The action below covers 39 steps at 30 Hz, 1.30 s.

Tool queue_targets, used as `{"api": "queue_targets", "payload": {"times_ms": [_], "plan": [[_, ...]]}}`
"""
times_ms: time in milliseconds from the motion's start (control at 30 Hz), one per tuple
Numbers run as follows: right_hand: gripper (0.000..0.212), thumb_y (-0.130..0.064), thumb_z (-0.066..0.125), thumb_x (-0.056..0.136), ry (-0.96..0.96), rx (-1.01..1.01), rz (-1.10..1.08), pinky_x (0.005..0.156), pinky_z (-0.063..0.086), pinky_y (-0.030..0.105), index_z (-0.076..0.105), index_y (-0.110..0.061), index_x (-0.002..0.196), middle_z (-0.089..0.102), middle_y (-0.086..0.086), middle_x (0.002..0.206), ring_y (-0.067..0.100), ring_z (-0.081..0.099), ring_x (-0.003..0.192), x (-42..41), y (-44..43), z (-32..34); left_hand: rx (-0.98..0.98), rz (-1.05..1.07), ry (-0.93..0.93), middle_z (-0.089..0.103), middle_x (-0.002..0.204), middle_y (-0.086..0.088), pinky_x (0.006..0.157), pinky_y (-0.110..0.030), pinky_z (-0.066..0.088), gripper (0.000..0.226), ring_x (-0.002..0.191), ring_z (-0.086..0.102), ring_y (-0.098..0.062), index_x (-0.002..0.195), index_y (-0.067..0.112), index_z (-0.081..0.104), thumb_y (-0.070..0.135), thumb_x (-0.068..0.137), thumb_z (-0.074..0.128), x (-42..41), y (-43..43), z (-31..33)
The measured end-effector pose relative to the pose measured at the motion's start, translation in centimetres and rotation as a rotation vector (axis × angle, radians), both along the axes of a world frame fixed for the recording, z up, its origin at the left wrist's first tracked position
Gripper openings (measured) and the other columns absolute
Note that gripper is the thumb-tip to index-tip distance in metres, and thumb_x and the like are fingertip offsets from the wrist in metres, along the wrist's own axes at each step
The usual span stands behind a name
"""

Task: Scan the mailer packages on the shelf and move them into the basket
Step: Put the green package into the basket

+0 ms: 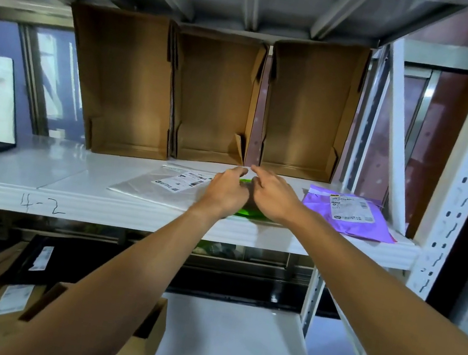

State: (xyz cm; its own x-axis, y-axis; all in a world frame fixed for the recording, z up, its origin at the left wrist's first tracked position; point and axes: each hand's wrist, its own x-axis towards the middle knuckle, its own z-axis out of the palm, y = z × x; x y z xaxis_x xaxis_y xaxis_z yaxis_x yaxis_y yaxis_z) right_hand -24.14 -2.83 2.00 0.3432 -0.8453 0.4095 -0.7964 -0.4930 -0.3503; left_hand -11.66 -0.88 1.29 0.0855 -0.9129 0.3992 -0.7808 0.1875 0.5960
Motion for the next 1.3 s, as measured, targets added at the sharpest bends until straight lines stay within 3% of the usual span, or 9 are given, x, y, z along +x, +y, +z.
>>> {"api": "queue_targets", "payload": {"times_ms": [67,233,433,600,767,967,1133,1300], "plan": [[0.048,-0.028,0.026,0.109,0.039,0.04,0.008,0.113,0.03,0.038,0.03,-0.016,0.155,0.033,0.008,0.16,0.029,0.036,0.142,0.2,-0.3,0.0,0.016,-0.015,-0.004,0.055,0.145,-0.008,0.111,-0.04,0.039,0.048,0.133,0.047,-0.033,0.145,0.018,0.05,0.014,0.097,0.046,0.0,-0.8,0.1],[0.041,-0.033,0.024,0.108,0.101,0.072,-0.017,0.1,0.039,0.039,0.043,-0.017,0.141,0.046,0.01,0.15,0.031,0.048,0.13,0.5,-1.5,-0.6,0.136,-0.044,-0.202,0.061,0.132,-0.019,0.093,-0.041,0.042,0.034,0.118,0.054,-0.04,0.129,0.014,0.055,0.015,0.1,0.038,0.2,-2.0,-0.6],[0.048,-0.029,0.016,0.11,0.16,0.146,0.01,0.116,0.022,0.034,0.03,-0.014,0.153,0.029,0.007,0.161,0.023,0.026,0.148,0.5,-2.7,-1.7,0.246,-0.08,-0.246,0.03,0.161,-0.01,0.114,-0.035,0.026,0.051,0.145,0.032,-0.029,0.155,0.014,0.03,0.025,0.105,0.028,0.8,-2.7,-1.0],[0.054,-0.037,0.009,0.107,0.204,0.206,-0.011,0.124,0.013,0.039,0.02,-0.022,0.158,0.011,0.003,0.167,0.017,0.01,0.153,0.3,-4.0,-2.4,0.275,-0.132,-0.248,0.01,0.167,-0.006,0.122,-0.03,0.016,0.056,0.153,0.015,-0.02,0.159,0.014,0.011,0.03,0.108,0.027,0.7,-2.7,-1.1],[0.069,-0.065,-0.001,0.098,0.067,0.284,0.001,0.121,0.008,0.039,0.017,-0.035,0.158,0.012,-0.008,0.166,0.013,0.007,0.153,0.2,-3.4,-2.2,0.245,-0.212,-0.357,0.032,0.16,-0.001,0.119,-0.042,0.029,0.068,0.144,0.032,-0.02,0.155,0.029,0.028,0.051,0.092,0.02,0.8,-3.8,-1.6],[0.068,-0.067,0.0,0.098,0.068,0.353,-0.01,0.121,0.004,0.042,0.014,-0.039,0.158,0.007,-0.007,0.167,0.014,0.002,0.154,0.1,-3.0,-1.9,0.217,-0.211,-0.415,0.043,0.152,0.002,0.113,-0.045,0.037,0.056,0.134,0.044,-0.022,0.148,0.037,0.037,0.05,0.095,0.026,1.0,-4.2,-1.7],[0.074,-0.072,-0.002,0.093,0.115,0.376,-0.054,0.122,0.004,0.044,0.01,-0.038,0.158,0.005,-0.004,0.167,0.014,-0.003,0.154,0.2,-3.9,-2.2,0.206,-0.153,-0.486,0.04,0.154,-0.004,0.114,-0.048,0.033,0.049,0.138,0.039,-0.026,0.152,0.033,0.033,0.042,0.104,0.028,0.9,-4.6,-1.9],[0.083,-0.077,-0.007,0.088,0.134,0.369,-0.098,0.123,0.005,0.044,0.007,-0.035,0.159,0.006,-0.005,0.167,0.014,-0.001,0.154,0.2,-4.4,-2.6,0.235,-0.091,-0.541,0.03,0.161,-0.001,0.118,-0.049,0.017,0.054,0.147,0.028,-0.022,0.156,0.03,0.026,0.044,0.105,0.022,0.8,-5.1,-2.2]]}}
